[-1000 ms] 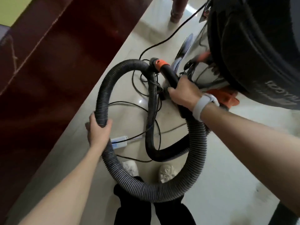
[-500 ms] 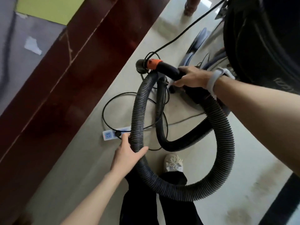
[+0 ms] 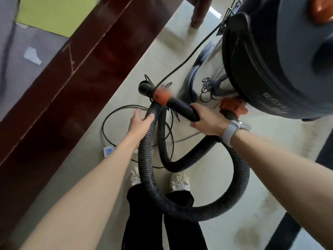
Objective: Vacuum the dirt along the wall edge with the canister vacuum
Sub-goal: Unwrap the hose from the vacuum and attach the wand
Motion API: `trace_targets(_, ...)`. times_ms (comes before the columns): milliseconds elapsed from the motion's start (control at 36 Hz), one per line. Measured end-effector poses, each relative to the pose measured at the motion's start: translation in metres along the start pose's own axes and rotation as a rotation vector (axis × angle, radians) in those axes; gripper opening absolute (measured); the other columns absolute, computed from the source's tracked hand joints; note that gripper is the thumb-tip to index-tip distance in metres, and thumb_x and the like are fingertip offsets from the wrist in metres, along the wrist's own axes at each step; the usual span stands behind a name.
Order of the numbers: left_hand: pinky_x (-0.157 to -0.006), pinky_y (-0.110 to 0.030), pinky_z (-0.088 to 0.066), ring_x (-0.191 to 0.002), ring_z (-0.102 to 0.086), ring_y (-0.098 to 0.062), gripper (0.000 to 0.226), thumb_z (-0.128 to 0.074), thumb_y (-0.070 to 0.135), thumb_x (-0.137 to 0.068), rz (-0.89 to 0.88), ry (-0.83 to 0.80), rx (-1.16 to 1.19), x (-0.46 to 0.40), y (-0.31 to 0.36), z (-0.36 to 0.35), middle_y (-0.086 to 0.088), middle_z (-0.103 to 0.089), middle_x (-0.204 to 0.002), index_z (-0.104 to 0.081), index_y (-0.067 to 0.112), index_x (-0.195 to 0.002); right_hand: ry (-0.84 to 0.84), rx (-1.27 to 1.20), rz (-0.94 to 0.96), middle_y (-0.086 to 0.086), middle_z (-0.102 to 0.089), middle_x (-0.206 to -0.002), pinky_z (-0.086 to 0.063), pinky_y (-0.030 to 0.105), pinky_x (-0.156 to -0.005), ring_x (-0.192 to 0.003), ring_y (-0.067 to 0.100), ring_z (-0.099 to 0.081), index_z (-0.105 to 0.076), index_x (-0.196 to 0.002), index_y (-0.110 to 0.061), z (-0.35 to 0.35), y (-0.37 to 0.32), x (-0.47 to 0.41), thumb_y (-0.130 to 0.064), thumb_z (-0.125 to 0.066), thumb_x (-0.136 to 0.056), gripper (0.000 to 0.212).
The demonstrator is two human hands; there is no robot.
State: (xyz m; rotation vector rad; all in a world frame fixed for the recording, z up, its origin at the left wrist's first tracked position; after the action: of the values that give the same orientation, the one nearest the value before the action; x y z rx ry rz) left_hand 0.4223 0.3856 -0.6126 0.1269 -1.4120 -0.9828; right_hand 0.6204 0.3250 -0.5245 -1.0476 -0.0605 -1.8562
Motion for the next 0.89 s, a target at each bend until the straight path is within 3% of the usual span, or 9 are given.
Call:
trace_targets(111,-0.067,-0.010,-0.047,-0.083,-0.061,-0.012,0.054,-0.065,0.022,-0.088,-0.162,-0.115,-0.215,0.010,0.013,-0.023,-0.006,-0.060,-0.110,-0.049,0.019,-0.140,0.148,0.104,-0.012,0.000,-0.060,-0.118,-0.040,0.032,-0.078,-0.106,0.027,-0.060,-0.047,-0.130,-0.026,-0.008,0.003,0.000,-0.025,-0.060,-0.089,0.043)
trace_targets(250,-0.092,-0.023,-0.041,-0.108,-0.055,-0.010,0.049,-0.073,0.021,-0.084,-0.273,-0.315,-0.255,0.044,-0.003,-0.051,0.005,-0.054,-0.119,-0.047,0.025,-0.126,0.110,0.040,0.027,0.002,-0.063,-0.114,-0.039,0.029,-0.074,-0.107,0.027,-0.060,-0.052,-0.128,-0.026,0.001,-0.002,-0.012,-0.024,-0.063,-0.087,0.042)
trace_targets(361,-0.076,-0.036,-0.052,-0.088,-0.062,-0.025,0.030,-0.062,0.020,-0.093,0.012,-0.144,0.082,0.028,-0.012,-0.028,-0.013,-0.060,-0.112,-0.044,0.021,-0.118,0.046,-0.016,0.083,-0.007,-0.056,-0.099,-0.039,0.030,-0.073,-0.100,0.022,-0.060,-0.053,-0.124,-0.026,0.006,0.000,-0.007,-0.023,-0.064,-0.088,0.038)
trace_targets(444,-0.064,-0.034,-0.050,-0.079,-0.060,-0.026,0.064,-0.057,0.021,-0.096,0.198,-0.033,0.299,0.006,-0.009,-0.012,-0.016,-0.057,-0.116,-0.018,0.021,-0.148,0.005,-0.066,0.125,-0.008,-0.057,-0.098,-0.046,0.036,-0.082,-0.095,0.019,-0.058,-0.053,-0.125,-0.025,0.007,0.004,-0.004,-0.024,-0.065,-0.088,0.039)
trace_targets(556,-0.064,-0.047,-0.060,-0.076,-0.067,-0.027,0.088,-0.052,0.008,-0.096,0.213,-0.134,0.454,-0.014,0.020,-0.012,-0.017,-0.056,-0.124,0.008,0.038,-0.152,-0.010,-0.103,0.155,-0.015,-0.052,-0.087,-0.042,0.033,-0.076,-0.085,0.014,-0.053,-0.053,-0.123,-0.027,0.008,0.009,-0.003,-0.026,-0.066,-0.087,0.039)
trace_targets(611,-0.073,-0.051,-0.058,-0.086,-0.067,-0.027,0.088,-0.048,-0.002,-0.094,0.173,-0.168,0.474,-0.021,0.035,-0.016,-0.016,-0.046,-0.139,0.002,0.041,-0.153,-0.007,-0.122,0.150,-0.016,-0.050,-0.087,-0.039,0.030,-0.075,-0.084,0.012,-0.052,-0.051,-0.126,-0.028,0.006,0.012,-0.003,-0.027,-0.066,-0.087,0.042)
trace_targets(750,-0.054,-0.031,-0.056,-0.101,-0.059,-0.028,0.082,-0.036,-0.016,-0.088,0.119,-0.155,0.566,-0.023,0.043,-0.031,-0.008,-0.036,-0.150,-0.016,0.032,-0.151,0.017,-0.194,0.063,-0.010,-0.055,-0.102,-0.044,0.033,-0.090,-0.095,0.013,-0.055,-0.047,-0.135,-0.029,-0.006,0.028,0.006,-0.026,-0.067,-0.088,0.052)
trace_targets(806,-0.054,-0.032,-0.055,-0.093,-0.059,-0.026,0.078,-0.037,-0.013,-0.088,0.151,-0.150,0.576,-0.022,0.035,-0.037,-0.015,-0.047,-0.135,-0.018,0.032,-0.149,0.007,-0.200,0.032,-0.008,-0.057,-0.107,-0.044,0.037,-0.096,-0.102,0.017,-0.057,-0.049,-0.133,-0.026,-0.010,0.035,0.011,-0.025,-0.067,-0.087,0.050)
trace_targets(889,-0.068,-0.034,-0.051,-0.106,-0.053,-0.025,0.058,-0.040,-0.001,-0.091,0.173,-0.097,0.577,-0.018,0.028,-0.045,-0.015,-0.050,-0.119,-0.028,0.024,-0.142,0.005,-0.151,0.005,-0.011,-0.055,-0.106,-0.045,0.036,-0.093,-0.103,0.018,-0.058,-0.048,-0.132,-0.028,-0.013,0.041,0.015,-0.026,-0.066,-0.086,0.050)
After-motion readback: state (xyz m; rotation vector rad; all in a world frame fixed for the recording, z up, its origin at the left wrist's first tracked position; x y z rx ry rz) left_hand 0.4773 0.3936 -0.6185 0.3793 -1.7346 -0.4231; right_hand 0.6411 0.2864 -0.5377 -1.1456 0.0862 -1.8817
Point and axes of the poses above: each hand's wrist, its own x-axis away from the middle knuckle, its own z-axis out of the back of the hand, y = z × x, the point moved 7 cm from there along -x, towards the middle knuckle
